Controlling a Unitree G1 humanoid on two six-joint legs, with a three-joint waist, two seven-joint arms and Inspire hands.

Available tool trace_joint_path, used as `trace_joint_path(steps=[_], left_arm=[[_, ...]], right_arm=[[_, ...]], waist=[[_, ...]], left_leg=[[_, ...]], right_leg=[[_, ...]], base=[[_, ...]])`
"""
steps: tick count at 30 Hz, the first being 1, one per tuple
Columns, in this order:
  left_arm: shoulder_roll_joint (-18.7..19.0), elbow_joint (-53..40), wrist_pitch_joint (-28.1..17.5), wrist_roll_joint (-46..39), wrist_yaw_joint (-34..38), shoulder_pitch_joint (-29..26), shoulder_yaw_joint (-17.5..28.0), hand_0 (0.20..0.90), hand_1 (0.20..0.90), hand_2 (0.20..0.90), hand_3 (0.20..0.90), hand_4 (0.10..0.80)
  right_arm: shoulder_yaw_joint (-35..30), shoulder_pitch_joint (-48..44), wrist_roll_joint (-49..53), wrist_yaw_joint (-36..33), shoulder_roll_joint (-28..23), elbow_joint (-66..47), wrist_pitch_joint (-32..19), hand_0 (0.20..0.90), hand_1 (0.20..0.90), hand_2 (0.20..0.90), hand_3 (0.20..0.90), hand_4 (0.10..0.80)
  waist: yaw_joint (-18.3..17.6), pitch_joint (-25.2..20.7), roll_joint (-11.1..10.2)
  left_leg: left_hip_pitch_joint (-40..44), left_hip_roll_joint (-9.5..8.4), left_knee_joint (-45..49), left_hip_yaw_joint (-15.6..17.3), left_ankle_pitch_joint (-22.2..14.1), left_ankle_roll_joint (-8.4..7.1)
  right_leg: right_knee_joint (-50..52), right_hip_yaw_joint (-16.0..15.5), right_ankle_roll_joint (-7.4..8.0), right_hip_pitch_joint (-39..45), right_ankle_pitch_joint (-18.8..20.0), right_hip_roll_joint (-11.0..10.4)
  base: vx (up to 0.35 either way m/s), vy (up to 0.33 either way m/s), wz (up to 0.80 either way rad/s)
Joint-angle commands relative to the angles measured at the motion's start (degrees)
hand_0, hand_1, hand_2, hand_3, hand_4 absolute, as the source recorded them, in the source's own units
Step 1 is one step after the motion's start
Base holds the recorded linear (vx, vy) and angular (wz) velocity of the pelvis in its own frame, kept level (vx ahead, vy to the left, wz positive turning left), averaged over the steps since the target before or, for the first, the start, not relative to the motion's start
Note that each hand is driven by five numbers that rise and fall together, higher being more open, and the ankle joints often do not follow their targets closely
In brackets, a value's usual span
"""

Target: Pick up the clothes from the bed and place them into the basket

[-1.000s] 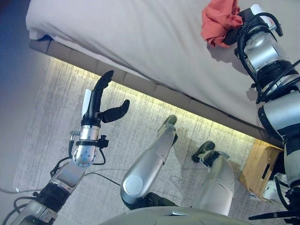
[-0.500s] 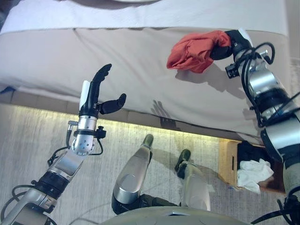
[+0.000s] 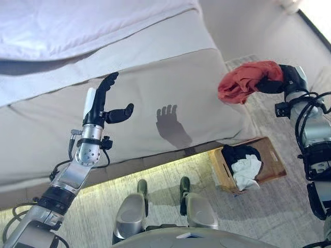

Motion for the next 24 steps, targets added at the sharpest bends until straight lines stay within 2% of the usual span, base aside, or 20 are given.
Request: trace_joint_path(steps=[1,5,14,24], left_arm=[[-1.7,-0.1,-2.7,1.9,0.6,2.0,-0.8,0.900,0.900,0.900,0.900,0.800],[-2.7,2.3,-3.9,1.3,0.1,2.2,-1.6,0.900,0.900,0.900,0.900,0.800],[-3.8,5.0,-4.1,1.4,-0.9,-0.2,-3.1,0.900,0.900,0.900,0.900,0.800],[-4.5,5.4,-3.1,1.4,-1.5,-2.4,-4.5,0.900,0.900,0.900,0.900,0.800]], right_arm=[[-0.1,0.8,-1.6,-1.8,-6.3,-4.1,-5.3,0.300,0.300,0.300,0.200,0.100],[-2.7,5.5,-1.8,-0.9,-7.6,-5.8,-4.5,0.300,0.300,0.300,0.200,0.100],[-5.2,10.5,-1.8,2.7,-7.2,-3.1,-0.4,0.300,0.300,0.300,0.200,0.100],[-3.0,12.0,-3.9,3.0,-4.0,3.5,1.5,0.300,0.300,0.300,0.200,0.100]], waist=[[-1.0,-12.1,0.7],[-3.6,-14.4,0.6],[-7.2,-16.2,1.7],[-8.3,-15.1,3.6]], left_leg=[[-0.1,4.16,0.4,1.6,-1.8,-1.20],[3.0,5.81,-6.3,2.5,1.5,-2.56],[5.6,7.90,-12.1,4.9,3.9,-4.47],[5.7,9.61,-12.5,6.7,4.5,-5.82]], right_leg=[[2.3,-0.5,-0.23,1.4,-1.1,0.2],[-1.1,2.1,0.03,2.0,1.0,1.7],[-4.7,4.8,-0.19,2.1,2.4,3.7],[-4.2,4.4,-0.78,0.6,2.1,4.5]], base=[[0.023,-0.034,-0.25],[0.023,-0.084,-0.23],[0.003,-0.098,-0.19],[-0.021,-0.102,-0.05]])
